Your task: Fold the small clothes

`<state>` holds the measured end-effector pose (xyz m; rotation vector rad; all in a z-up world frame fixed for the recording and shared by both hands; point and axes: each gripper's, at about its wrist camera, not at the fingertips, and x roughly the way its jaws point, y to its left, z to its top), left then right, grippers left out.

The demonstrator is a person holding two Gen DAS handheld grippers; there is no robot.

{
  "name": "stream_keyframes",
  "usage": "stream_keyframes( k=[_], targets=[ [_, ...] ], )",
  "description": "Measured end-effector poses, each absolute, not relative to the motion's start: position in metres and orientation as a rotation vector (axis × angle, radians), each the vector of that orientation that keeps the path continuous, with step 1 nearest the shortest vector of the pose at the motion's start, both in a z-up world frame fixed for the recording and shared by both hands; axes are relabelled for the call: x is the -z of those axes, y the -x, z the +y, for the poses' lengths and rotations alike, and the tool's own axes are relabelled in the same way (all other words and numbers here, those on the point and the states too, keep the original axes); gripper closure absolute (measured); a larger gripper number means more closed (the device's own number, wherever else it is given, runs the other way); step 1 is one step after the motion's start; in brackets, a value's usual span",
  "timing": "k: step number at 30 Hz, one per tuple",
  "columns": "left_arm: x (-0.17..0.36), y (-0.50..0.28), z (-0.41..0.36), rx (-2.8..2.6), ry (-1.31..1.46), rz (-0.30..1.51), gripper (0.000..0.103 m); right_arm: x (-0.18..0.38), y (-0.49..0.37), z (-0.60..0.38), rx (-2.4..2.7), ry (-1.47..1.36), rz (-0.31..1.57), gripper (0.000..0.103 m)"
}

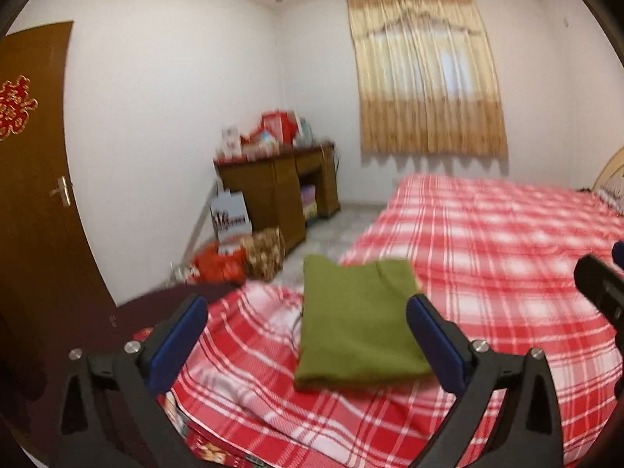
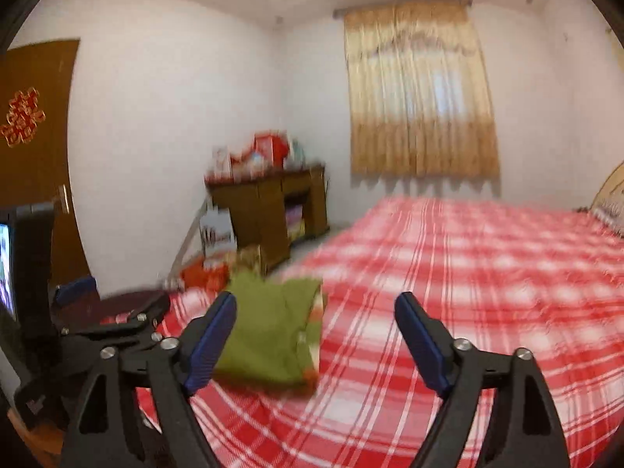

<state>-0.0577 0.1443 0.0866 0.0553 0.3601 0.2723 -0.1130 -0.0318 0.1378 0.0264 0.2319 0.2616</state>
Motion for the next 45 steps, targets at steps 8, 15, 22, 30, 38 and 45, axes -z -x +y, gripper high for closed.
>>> stream_keyframes(
  k=[8, 15, 22, 30, 38, 45],
  targets=[
    [-0.11, 0.077, 0.141, -0.273, -0.043, 0.28, 0.0, -0.174, 0.151, -0.03, -0.266, -0.047, 0.067, 0.012],
    [-0.115, 0.086, 0.136, -0.296, -0.057, 0.231, 0.0, -0.179, 0.164, -0.036, -0.22, -0.096, 0.067, 0.01],
    [-0.112, 0.088, 0.132, -0.3, -0.065, 0.242, 0.0, -0.174, 0.163, -0.037, -0.215, -0.102, 0.086, 0.01],
    [-0.112, 0.089, 0.131, -0.299, -0.065, 0.247, 0.0, -0.174, 0.163, -0.036, -0.213, -0.1, 0.099, 0.01],
    [-0.112, 0.088, 0.132, -0.303, -0.067, 0.252, 0.0, -0.173, 0.163, -0.034, -0.215, -0.103, 0.108, 0.01],
    [-0.112, 0.088, 0.131, -0.305, -0.066, 0.257, 0.0, -0.172, 0.161, -0.033, -0.22, -0.108, 0.127, 0.01]
  ],
)
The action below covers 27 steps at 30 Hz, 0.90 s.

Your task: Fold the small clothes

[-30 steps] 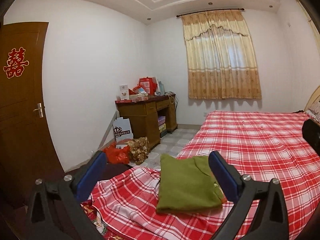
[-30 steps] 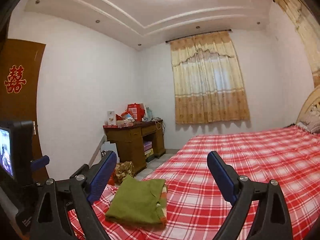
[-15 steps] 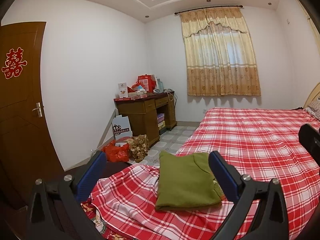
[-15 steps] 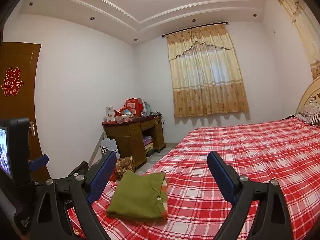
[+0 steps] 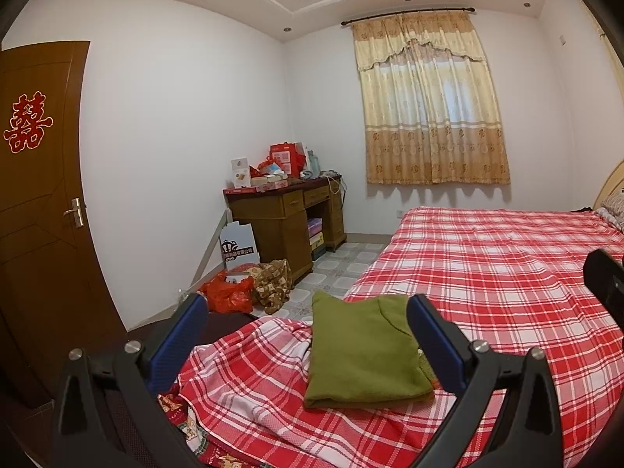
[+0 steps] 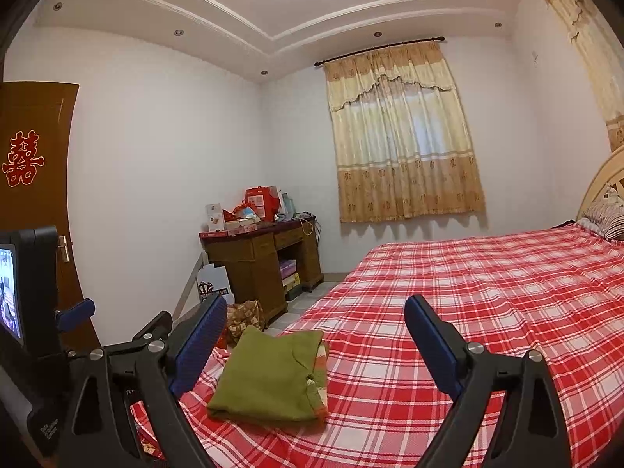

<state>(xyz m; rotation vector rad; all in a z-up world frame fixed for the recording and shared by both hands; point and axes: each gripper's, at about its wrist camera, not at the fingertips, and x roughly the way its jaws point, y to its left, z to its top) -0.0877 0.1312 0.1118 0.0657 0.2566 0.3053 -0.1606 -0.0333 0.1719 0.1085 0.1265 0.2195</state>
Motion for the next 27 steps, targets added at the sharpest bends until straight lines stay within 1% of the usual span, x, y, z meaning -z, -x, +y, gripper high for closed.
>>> stream_keyframes(
  k=[20, 27],
  targets=[
    [-0.108, 0.086, 0.13, -0.315, -0.068, 0.272, 0.0, -0.169, 0.164, -0.038, -0.212, -0.123, 0.13, 0.01],
    [-0.106, 0.079, 0.14, -0.331, -0.035, 0.319, 0.0, -0.167, 0.164, -0.038, -0.207, -0.125, 0.141, 0.01]
  ],
)
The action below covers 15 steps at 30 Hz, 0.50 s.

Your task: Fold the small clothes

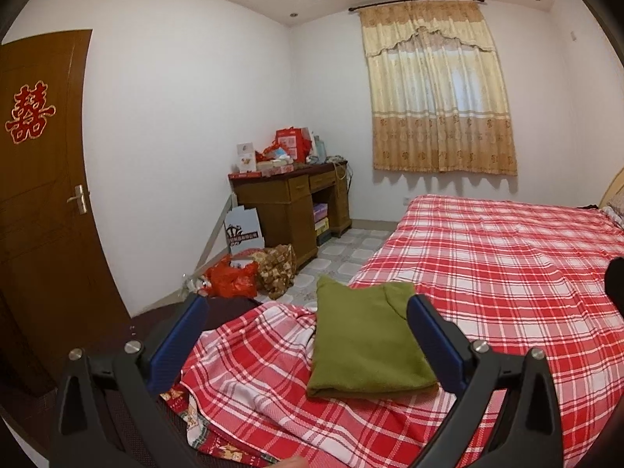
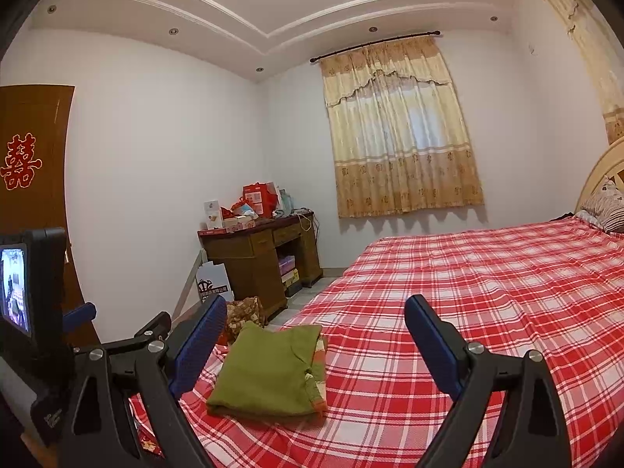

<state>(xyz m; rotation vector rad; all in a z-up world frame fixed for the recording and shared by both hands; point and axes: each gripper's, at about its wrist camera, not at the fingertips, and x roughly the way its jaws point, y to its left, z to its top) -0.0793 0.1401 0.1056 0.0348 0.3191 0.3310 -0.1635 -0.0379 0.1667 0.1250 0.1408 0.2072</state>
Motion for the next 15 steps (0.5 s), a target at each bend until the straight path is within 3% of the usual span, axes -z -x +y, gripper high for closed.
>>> stream_keyframes(
  k=[15],
  targets=[
    [-0.1023, 0.0715, 0.1444, -0.375, -0.074, 0.331, 0.0, -0.1612, 0.162, -0.0384, -0.188, -0.134, 0.149, 0.01]
  ],
)
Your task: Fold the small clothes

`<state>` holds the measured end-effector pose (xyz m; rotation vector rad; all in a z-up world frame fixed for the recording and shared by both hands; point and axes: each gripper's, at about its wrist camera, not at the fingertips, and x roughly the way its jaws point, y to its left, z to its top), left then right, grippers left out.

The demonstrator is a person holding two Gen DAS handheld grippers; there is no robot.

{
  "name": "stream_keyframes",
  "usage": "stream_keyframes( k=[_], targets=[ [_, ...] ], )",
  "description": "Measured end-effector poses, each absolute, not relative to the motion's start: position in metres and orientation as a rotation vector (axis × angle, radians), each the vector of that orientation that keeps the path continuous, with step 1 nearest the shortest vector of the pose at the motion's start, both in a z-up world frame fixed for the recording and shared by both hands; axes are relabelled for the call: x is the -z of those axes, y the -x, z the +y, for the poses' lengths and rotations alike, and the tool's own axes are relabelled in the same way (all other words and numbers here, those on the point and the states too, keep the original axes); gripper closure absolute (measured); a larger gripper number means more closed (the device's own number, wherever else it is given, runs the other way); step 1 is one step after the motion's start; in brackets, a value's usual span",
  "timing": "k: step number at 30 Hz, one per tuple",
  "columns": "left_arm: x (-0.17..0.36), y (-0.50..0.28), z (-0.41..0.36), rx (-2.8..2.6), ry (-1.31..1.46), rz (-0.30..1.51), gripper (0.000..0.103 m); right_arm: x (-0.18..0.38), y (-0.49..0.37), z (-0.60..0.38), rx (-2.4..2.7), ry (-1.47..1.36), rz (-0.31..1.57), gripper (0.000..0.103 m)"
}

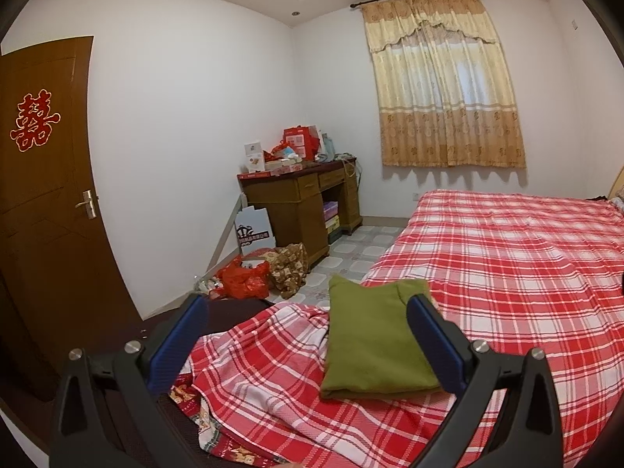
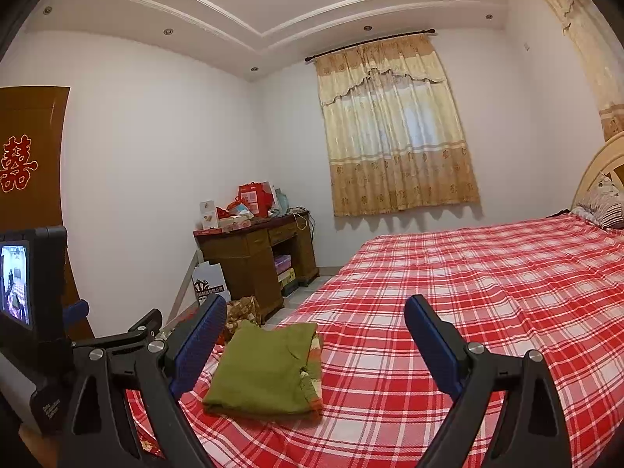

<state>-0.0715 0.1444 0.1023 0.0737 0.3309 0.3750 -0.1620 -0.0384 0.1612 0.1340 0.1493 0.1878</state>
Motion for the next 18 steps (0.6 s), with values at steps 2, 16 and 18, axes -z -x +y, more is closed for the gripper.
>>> stream_keyframes(
  k=[2, 16, 18],
  targets=[
    [-0.101, 0.069, 0.147, -0.372, -0.062, 0.341, 0.0, -0.161, 0.16, -0.039, -0.186, -0.139, 0.156, 0.01],
    [-0.065, 0.024, 0.181, -0.303, 0.045, 0.569, 0.0, -0.132, 0.133, -0.051, -0.154, -0.187, 0.257, 0.01],
    [-0.057, 0.017, 0.184, -0.316, 0.042, 0.59, 0.0, -0.127, 0.128, -0.056, -0.142, -0.197, 0.264, 0.01]
  ],
)
